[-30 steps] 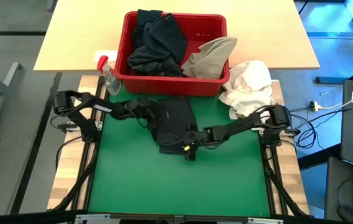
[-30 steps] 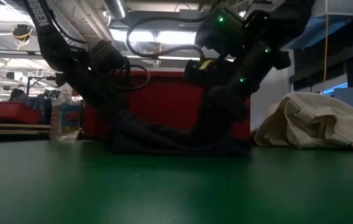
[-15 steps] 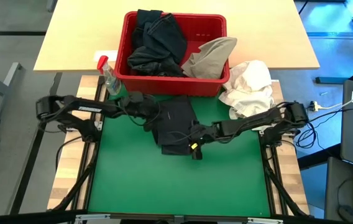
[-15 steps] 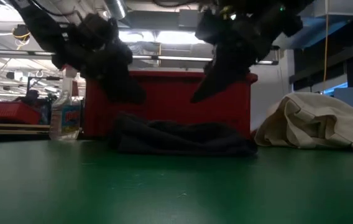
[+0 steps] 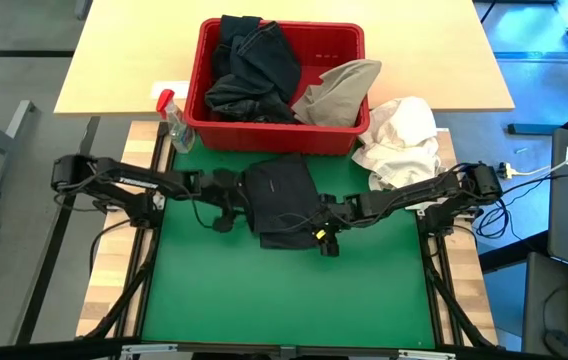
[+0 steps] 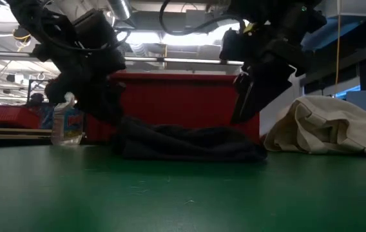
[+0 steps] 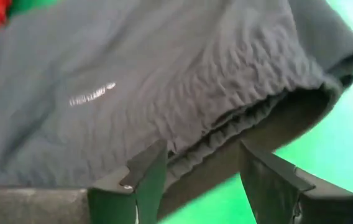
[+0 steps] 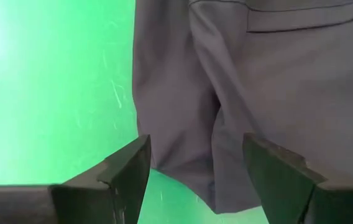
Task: Fold Laundry from Bin
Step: Fold the black shorts
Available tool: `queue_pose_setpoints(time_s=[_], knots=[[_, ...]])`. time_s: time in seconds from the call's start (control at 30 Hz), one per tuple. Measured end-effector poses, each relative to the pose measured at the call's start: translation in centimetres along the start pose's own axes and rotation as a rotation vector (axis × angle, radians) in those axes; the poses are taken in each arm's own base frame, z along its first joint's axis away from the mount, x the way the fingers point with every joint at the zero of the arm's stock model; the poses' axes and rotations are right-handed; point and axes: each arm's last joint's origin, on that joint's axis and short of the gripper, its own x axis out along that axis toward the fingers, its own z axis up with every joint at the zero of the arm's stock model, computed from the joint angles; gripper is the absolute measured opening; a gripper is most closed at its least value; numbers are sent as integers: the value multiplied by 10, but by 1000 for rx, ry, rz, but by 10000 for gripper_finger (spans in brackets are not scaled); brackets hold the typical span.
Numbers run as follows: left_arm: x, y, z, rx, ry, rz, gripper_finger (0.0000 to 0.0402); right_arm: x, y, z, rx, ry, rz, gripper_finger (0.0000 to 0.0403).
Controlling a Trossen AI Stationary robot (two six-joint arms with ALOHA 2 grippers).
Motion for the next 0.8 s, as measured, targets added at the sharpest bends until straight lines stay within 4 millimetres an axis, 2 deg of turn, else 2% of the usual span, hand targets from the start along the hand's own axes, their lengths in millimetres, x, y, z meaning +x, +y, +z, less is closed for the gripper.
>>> queue_pose_setpoints(time_s=[0.1, 0.27, 0.57, 0.67, 0.8], knots=[[5, -4, 1, 157, 29, 46, 191, 0, 0, 1, -4, -9, 0, 253], [14, -8, -1, 319, 78, 83, 191, 1, 0, 2, -13, -20, -10, 253], [32, -8, 0, 465, 58, 109, 185, 9, -1, -5, -23, -63, -13, 253], [33, -8, 6, 427, 2, 138, 160, 11, -1, -9, -5, -50, -13, 253], [32, -9, 13, 387, -70, 164, 97, 12, -1, -11, 1, -43, -5, 253]])
